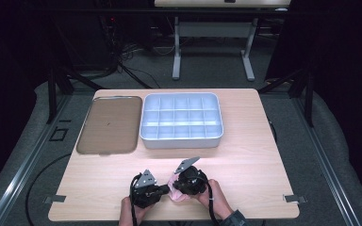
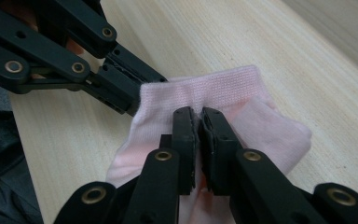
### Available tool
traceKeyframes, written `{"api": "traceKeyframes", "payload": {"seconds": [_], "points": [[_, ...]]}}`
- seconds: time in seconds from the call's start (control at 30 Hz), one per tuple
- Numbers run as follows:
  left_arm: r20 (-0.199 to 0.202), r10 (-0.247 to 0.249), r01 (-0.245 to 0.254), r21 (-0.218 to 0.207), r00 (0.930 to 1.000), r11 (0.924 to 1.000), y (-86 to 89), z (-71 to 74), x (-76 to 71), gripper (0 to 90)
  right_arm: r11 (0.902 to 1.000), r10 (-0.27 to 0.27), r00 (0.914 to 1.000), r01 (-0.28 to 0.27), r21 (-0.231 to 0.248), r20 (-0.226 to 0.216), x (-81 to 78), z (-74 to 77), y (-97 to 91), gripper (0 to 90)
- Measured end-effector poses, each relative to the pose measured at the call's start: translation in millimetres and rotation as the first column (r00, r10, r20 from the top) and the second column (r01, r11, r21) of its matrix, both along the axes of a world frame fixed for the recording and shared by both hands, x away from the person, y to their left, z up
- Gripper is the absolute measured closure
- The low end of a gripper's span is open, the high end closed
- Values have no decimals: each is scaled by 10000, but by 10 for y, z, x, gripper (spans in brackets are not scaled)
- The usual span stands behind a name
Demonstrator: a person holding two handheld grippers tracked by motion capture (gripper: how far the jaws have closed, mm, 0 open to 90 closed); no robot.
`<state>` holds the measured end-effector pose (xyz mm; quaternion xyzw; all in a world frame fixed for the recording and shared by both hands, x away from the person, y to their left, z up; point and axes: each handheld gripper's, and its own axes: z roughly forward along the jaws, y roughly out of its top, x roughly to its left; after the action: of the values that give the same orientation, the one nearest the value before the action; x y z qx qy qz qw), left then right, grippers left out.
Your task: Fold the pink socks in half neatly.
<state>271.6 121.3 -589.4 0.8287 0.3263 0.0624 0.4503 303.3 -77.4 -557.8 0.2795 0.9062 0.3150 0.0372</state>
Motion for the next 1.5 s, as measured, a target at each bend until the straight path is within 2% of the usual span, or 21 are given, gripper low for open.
{"api": "traceKeyframes", "payload": {"seconds": [0.17,0.2,0.3,0.4,0.53,0.6,0.67,0.73,0.77,0.8,0.83,0.87,0.93,1.03,1.13,1.2,1.27,1.5], "points": [[84,181,-179,-268,9998,9995,31,15,-17,814,9995,-168,9999,168,264,21,0,-44,-5,837],[200,346,-337,-436,9992,9985,69,39,-34,812,10000,-77,9999,77,0,76,-4,-30,-5,827],[292,533,-515,-595,9982,9969,113,79,-55,811,9999,-28,9997,32,-167,225,-17,-24,6,807],[529,745,-694,-913,9958,9934,151,214,-84,807,9994,-73,9982,93,-334,599,-47,-12,15,712],[783,521,-452,-867,9956,9952,70,365,-99,806,9999,-97,9956,104,-79,928,-84,-31,-17,650],[784,339,-288,-654,9963,9974,12,384,-73,806,10000,-86,9944,90,-29,1051,-101,-20,-27,584],[663,294,-267,-408,9974,9988,-32,348,-28,810,9999,-117,9930,115,19,1171,-113,-11,-28,524],[371,371,-362,-237,9986,9991,-40,277,21,820,9999,-73,9925,56,145,1216,-125,2,-46,432],[371,371,-362,-237,9986,9991,-40,277,21,823,9999,-73,9925,56,145,1216,-125,2,-46,432],[163,393,-392,-72,9991,9992,-38,198,55,825,9997,15,9913,-48,247,1318,-146,27,-85,389],[163,393,-392,-72,9991,9992,-38,198,55,825,9993,-20,9917,-28,372,1282,-157,36,-105,359],[79,414,-415,109,9991,9991,-40,138,64,825,9992,-31,9913,-23,404,1312,-172,52,-133,343],[55,437,-438,116,9990,9990,-37,97,64,825,9989,59,9913,-120,452,1318,-199,86,-196,323],[84,496,-497,112,9987,9987,-28,82,61,827,9983,-112,9899,30,577,1412,-222,110,-264,316],[116,512,-513,123,9986,9986,-27,55,63,828,9972,-615,9911,561,485,1181,-202,90,-381,336],[180,483,-486,161,9987,9987,-29,52,59,829,9949,-982,9893,950,346,1082,-183,37,-400,332],[264,473,-480,256,9985,9985,-36,55,54,831,9938,-1086,9900,1061,317,903,-172,-12,-407,315],[291,439,-448,307,9986,9985,-37,66,53,831,9938,-1068,9896,1093,-203,967,-181,-118,-340,295]]}}
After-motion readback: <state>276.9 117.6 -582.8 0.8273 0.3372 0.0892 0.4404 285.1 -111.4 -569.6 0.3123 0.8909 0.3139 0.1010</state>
